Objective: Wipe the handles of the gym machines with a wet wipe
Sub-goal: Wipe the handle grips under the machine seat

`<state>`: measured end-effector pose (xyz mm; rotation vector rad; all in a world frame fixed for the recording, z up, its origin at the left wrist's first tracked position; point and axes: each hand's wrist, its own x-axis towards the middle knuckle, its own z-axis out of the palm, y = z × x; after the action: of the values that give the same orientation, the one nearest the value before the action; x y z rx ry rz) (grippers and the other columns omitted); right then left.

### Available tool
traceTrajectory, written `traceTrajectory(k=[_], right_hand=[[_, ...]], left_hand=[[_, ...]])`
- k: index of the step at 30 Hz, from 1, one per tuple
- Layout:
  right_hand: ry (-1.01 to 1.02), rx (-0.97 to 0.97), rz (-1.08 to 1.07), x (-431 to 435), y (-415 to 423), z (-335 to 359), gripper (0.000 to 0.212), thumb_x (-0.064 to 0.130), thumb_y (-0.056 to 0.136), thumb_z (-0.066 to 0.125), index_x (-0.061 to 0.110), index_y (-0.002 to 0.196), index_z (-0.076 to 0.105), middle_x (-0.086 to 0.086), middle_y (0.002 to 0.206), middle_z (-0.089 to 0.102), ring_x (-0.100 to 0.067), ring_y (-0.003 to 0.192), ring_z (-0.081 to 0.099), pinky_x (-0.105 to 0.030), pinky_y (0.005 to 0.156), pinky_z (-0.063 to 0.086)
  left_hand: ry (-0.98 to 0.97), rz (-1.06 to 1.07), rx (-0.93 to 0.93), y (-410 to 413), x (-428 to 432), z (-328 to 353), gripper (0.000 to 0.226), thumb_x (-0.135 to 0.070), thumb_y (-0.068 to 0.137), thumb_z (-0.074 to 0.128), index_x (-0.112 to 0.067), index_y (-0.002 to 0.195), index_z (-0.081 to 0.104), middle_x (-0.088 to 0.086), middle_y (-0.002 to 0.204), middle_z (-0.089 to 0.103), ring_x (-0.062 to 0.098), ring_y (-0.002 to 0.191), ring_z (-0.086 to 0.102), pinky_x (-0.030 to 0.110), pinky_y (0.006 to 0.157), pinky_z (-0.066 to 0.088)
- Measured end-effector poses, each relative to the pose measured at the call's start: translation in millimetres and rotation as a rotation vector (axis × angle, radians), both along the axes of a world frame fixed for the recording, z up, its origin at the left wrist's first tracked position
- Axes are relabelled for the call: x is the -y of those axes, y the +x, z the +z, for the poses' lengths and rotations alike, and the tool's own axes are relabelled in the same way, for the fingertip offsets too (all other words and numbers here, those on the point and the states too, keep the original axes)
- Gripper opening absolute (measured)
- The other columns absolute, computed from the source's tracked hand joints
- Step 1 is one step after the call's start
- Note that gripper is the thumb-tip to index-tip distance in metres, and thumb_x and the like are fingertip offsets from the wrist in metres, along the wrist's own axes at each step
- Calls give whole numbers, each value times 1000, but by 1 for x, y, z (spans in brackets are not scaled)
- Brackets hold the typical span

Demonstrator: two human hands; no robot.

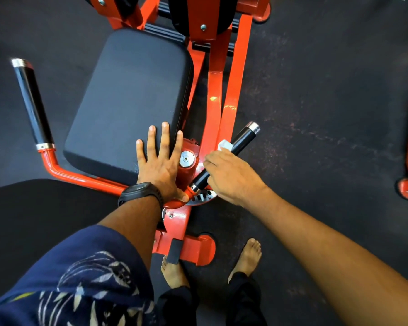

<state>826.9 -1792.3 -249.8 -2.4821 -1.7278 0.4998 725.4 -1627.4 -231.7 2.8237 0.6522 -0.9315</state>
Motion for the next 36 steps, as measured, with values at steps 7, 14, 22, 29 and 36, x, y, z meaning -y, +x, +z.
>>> traceTrajectory(k=[7, 14, 22, 29, 36], right_hand=[[-96, 32, -107, 9, 30, 20, 68, -5, 94, 50, 6, 156, 24, -9, 164, 19, -24, 153, 11, -30, 118, -6], [113, 73, -290, 13, 43, 1, 44, -7, 81, 69, 9, 122, 65, -9, 117, 65, -32, 119, 55, -47, 113, 39], [348, 6, -592, 17, 22, -10, 50, -16, 82, 59, -8, 131, 57, -25, 138, 53, -36, 134, 42, -44, 117, 31], [700, -330, -1404, -40, -41, -12, 61, -15, 90, 51, 10, 146, 48, -9, 156, 39, -26, 139, 44, -29, 114, 38], [832, -594, -1914, -56, -47, -14, 38, 5, 100, 47, 15, 131, 65, -11, 109, 72, -25, 96, 68, -25, 90, 48]], left_hand=[[-17, 6, -10, 0, 0, 2, 166, -75, 48, 84, -22, 147, -38, 13, 147, -50, 40, 137, -44, 60, 108, -21], [-21, 11, -29, 0, -1, 5, 166, -75, 48, 84, -22, 146, -38, 12, 144, -52, 35, 123, -55, 59, 107, -22], [-17, 13, -34, 1, 0, 7, 166, -75, 48, 84, -23, 146, -39, 12, 144, -52, 34, 122, -56, 59, 107, -22], [-1, 12, -8, 0, 1, 2, 165, -76, 48, 83, -23, 147, -38, 11, 141, -54, 35, 125, -54, 59, 108, -21], [32, -8, 38, -2, 2, -5, 164, -77, 48, 82, -23, 149, -35, 14, 150, -47, 42, 142, -37, 60, 113, -17]])
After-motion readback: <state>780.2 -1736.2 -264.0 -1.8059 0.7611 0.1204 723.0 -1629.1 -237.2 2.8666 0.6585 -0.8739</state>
